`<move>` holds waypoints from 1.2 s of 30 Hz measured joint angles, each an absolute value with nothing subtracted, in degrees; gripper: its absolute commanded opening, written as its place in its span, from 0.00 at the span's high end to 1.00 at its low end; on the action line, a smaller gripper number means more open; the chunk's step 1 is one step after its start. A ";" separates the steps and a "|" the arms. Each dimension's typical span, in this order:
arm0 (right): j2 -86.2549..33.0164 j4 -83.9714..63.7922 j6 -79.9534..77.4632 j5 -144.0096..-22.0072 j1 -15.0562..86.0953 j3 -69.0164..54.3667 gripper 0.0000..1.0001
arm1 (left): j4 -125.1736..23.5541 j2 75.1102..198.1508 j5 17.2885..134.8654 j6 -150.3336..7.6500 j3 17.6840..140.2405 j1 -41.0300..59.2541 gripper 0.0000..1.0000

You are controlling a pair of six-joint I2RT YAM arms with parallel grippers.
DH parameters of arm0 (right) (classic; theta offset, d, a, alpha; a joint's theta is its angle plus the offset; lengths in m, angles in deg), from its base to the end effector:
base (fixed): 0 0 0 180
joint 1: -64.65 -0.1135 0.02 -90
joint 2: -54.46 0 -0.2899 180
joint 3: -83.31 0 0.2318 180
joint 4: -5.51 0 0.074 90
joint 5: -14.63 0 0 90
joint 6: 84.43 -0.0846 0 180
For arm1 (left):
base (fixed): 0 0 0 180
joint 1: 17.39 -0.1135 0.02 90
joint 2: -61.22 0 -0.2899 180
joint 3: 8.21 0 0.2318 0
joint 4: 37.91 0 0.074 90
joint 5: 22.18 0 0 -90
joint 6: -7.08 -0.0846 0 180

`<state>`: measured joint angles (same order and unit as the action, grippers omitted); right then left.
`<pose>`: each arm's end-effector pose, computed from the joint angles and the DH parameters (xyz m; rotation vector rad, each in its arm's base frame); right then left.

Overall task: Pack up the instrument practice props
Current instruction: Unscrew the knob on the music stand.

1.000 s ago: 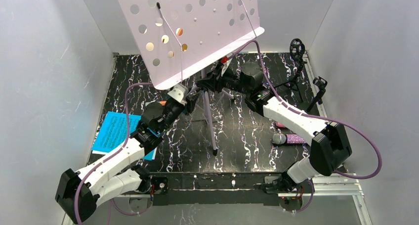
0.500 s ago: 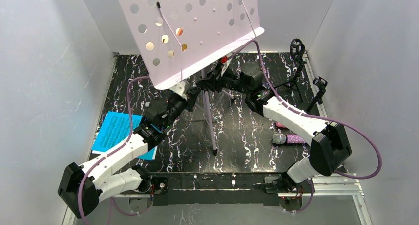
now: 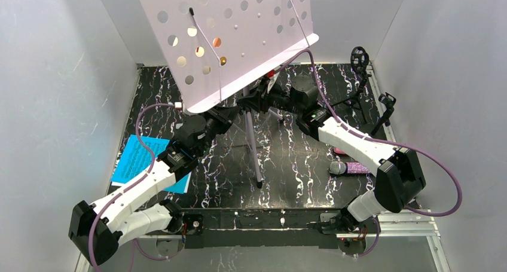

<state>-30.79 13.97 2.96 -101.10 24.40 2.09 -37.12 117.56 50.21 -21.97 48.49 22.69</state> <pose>0.2640 0.2716 0.3977 -0.8500 1.3250 0.9283 0.2045 -0.1386 0.3594 -0.5554 1.5758 -1.1370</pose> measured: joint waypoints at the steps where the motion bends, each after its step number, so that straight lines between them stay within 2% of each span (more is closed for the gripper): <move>1: -30.79 13.97 2.96 -101.15 24.40 2.09 0.99 | -38.08 117.56 49.97 -19.20 48.77 22.67 0.91; 5: -30.79 13.97 2.96 -101.30 24.40 2.09 0.99 | -41.27 117.52 48.92 -12.18 49.82 22.60 0.74; 7: -30.79 14.03 2.96 -101.10 24.40 2.09 0.99 | -42.41 116.93 47.89 -12.86 49.80 22.58 0.64; 10: -30.79 14.14 2.87 -100.78 24.40 2.09 0.99 | -43.35 114.85 46.28 -17.01 49.62 22.47 0.55; 14: -30.79 14.17 2.85 -100.67 24.40 2.09 0.99 | -39.72 110.11 44.66 -29.16 46.74 22.47 0.48; 18: -30.79 14.17 2.85 -100.67 24.40 2.09 0.99 | -33.73 107.44 47.11 -48.29 42.63 22.43 0.40; 26: -30.88 14.25 2.83 -100.69 24.40 2.09 0.99 | -26.96 107.46 65.31 -93.84 38.65 22.43 0.35; 31: -30.88 14.28 2.83 -100.67 24.40 2.07 0.99 | -23.83 108.45 72.61 -117.01 37.80 22.43 0.38; 36: -30.92 14.34 2.83 -100.67 24.40 2.07 0.99 | -18.46 111.13 75.65 -132.18 36.99 22.49 0.42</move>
<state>-30.92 14.34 2.83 -100.67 24.40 2.07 -18.46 111.13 75.65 -132.18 36.99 22.49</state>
